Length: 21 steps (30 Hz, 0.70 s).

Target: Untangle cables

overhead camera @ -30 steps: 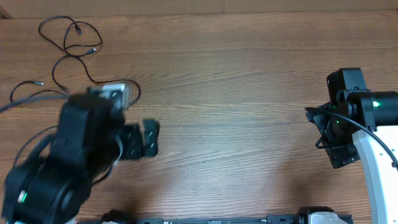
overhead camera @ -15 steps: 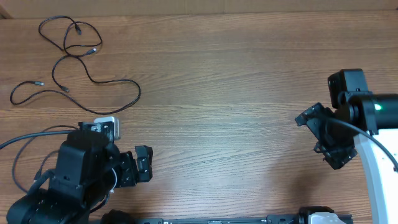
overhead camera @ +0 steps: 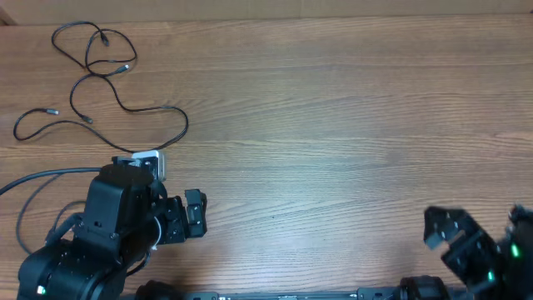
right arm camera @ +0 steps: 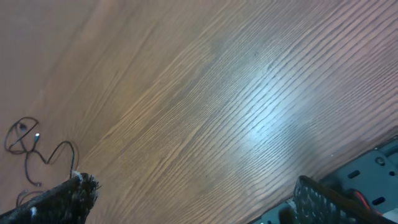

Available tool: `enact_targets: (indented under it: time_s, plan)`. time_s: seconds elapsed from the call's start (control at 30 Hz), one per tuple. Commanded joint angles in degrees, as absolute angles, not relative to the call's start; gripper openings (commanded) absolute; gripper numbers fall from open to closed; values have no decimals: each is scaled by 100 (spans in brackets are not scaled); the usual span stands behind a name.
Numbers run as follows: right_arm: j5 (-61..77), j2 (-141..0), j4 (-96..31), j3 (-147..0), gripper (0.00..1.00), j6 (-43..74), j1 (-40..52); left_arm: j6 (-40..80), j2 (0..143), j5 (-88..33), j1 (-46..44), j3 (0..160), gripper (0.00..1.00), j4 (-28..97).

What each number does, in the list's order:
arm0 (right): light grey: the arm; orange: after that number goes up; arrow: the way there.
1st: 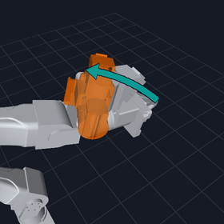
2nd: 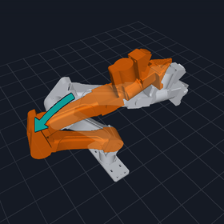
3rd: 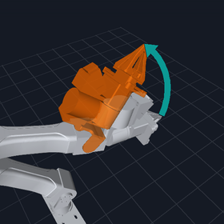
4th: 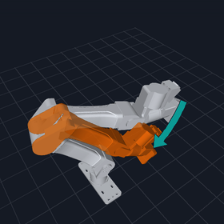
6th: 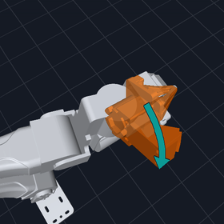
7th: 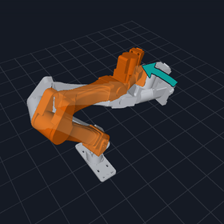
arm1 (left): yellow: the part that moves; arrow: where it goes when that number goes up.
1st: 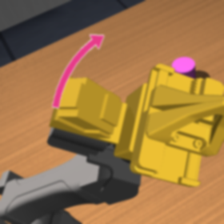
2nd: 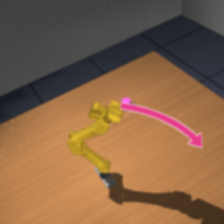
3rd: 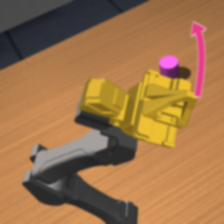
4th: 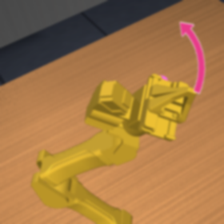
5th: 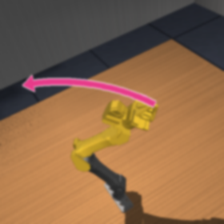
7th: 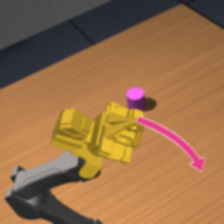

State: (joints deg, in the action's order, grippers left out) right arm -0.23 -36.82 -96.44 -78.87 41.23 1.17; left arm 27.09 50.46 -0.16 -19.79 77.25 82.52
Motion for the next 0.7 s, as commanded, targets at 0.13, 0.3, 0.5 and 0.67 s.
enact_targets:
  time_s: [0.13,0.3,0.5,0.67]
  plan:
    - [5,-2648,-9653,-7979,100,3754,97,2832,5061,62,-1992,7708,100,8228]
    - [14,-2604,-9686,-7979,100,3763,99,2832,5061,62,-1992,7708,99,8228]
    - [12,-2604,-9703,-7979,100,3763,99,2832,5061,62,-1992,7708,100,8228]
    - [12,-2604,-9703,-7979,100,3763,99,2832,5063,62,-1990,7708,99,8228]
